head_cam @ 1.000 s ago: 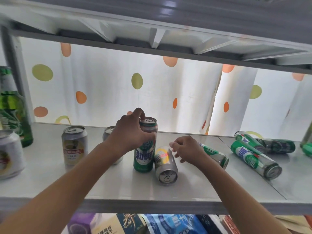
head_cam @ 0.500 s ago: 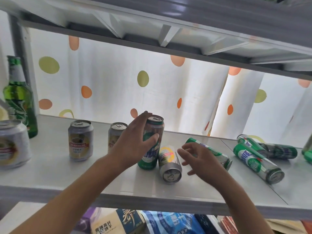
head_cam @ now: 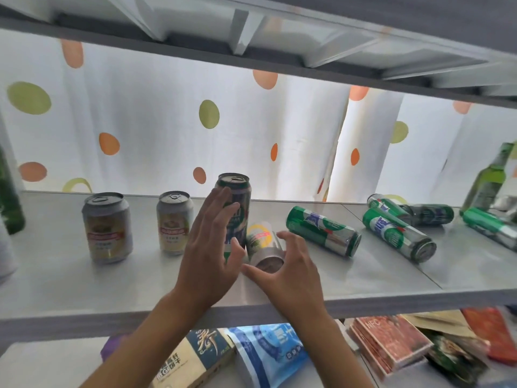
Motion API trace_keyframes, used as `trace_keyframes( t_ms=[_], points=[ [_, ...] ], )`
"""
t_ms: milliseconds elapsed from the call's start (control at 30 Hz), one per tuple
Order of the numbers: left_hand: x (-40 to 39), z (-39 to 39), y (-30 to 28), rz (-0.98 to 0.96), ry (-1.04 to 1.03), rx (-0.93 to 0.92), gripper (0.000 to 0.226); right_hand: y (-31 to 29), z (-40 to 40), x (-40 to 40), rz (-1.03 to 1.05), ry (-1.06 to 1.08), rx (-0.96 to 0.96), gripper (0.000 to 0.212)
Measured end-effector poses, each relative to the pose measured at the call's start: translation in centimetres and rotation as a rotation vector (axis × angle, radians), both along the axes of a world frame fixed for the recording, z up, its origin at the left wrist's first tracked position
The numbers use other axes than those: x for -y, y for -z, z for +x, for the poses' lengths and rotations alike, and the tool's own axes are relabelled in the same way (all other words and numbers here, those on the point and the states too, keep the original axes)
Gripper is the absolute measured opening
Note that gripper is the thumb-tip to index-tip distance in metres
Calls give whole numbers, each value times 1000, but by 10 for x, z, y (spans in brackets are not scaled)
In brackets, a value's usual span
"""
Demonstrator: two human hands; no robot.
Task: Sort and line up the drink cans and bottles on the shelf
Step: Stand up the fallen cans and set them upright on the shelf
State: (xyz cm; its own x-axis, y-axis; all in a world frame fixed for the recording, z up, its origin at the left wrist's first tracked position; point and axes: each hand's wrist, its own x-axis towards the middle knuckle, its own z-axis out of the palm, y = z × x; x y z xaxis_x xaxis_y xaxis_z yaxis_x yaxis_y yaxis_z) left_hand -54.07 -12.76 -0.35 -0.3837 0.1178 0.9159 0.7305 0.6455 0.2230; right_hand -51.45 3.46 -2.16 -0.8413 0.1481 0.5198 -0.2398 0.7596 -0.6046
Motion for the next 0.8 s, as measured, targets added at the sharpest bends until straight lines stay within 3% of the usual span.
trace_keyframes(
  t_ms=[200, 367, 600, 800],
  points=[
    [4, 1, 1, -19, -33, 12, 58, 13, -9, 2, -177, 30, -21, 70],
    [1, 4, 1, -44, -14, 20, 58, -1, -10, -12, -342, 50, -94, 65],
    [1, 6, 1, -84, -31, 60, 62, -61, -22, -37, -145, -17, -157, 50],
    [1, 7, -1, -54, -4, 77, 53, -103, -43, -43, -53, -25, 13, 54]
  ],
)
